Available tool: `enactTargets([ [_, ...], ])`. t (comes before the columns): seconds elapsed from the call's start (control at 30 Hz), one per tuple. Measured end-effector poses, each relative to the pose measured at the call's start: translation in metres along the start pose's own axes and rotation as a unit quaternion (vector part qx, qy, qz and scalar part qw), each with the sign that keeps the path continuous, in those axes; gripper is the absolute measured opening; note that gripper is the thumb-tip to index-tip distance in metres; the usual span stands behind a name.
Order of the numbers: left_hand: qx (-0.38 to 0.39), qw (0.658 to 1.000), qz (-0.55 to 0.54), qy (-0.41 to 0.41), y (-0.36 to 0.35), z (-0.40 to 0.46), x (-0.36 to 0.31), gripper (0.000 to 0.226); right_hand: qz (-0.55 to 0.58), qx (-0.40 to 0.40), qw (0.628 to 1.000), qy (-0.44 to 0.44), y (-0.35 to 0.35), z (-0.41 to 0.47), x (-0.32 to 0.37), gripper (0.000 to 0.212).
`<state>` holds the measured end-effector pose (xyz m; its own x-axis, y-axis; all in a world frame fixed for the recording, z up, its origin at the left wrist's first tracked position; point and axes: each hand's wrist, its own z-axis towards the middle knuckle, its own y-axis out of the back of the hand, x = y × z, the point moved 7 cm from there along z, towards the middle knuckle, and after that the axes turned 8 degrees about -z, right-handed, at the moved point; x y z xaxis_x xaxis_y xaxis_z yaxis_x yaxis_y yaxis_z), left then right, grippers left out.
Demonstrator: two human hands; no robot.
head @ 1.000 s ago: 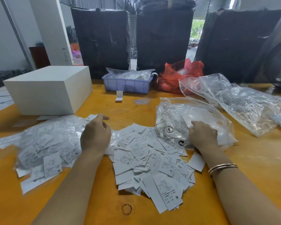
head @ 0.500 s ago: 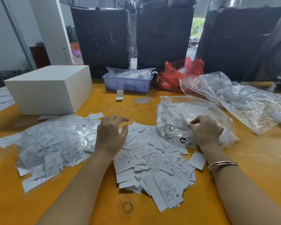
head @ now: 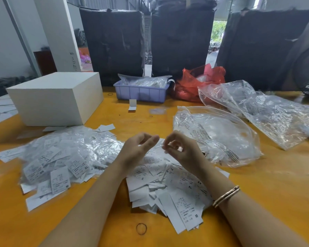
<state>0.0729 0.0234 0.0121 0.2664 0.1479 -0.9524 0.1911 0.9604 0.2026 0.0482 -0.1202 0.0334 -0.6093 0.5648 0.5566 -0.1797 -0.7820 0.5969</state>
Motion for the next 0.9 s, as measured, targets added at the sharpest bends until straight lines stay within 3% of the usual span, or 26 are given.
enactTargets([
  [0.1, -0.014, 1.000, 0.017, 0.013, 0.004, 0.000, 0.003, 0.051, -0.009, -0.007, 1.000, 0.011, -0.001, 0.000, 0.002, 0.014],
  [0.37, 0.015, 0.997, -0.066, 0.022, 0.000, -0.004, -0.005, 0.042, 0.057, -0.022, 0.997, -0.054, -0.003, 0.000, -0.001, 0.020],
  [0.53, -0.054, 0.992, -0.112, -0.015, 0.010, -0.002, -0.007, 0.022, 0.099, -0.043, 0.989, -0.100, -0.003, 0.000, -0.006, 0.015],
  [0.6, -0.091, 0.986, -0.138, -0.033, 0.017, -0.001, -0.008, 0.019, 0.042, -0.031, 0.991, -0.121, -0.007, 0.000, -0.012, 0.023],
  [0.67, -0.121, 0.978, -0.164, -0.039, 0.024, 0.000, -0.006, 0.013, -0.109, 0.058, 0.985, -0.119, -0.021, -0.002, -0.016, 0.041],
  [0.77, -0.159, 0.969, -0.185, -0.037, 0.031, 0.002, -0.001, 0.010, -0.290, 0.186, 0.935, -0.080, -0.044, -0.005, -0.020, 0.060],
  [0.9, -0.161, 0.964, -0.205, -0.045, 0.030, 0.002, -0.002, 0.016, -0.253, 0.187, 0.943, -0.112, -0.044, -0.005, -0.021, 0.056],
])
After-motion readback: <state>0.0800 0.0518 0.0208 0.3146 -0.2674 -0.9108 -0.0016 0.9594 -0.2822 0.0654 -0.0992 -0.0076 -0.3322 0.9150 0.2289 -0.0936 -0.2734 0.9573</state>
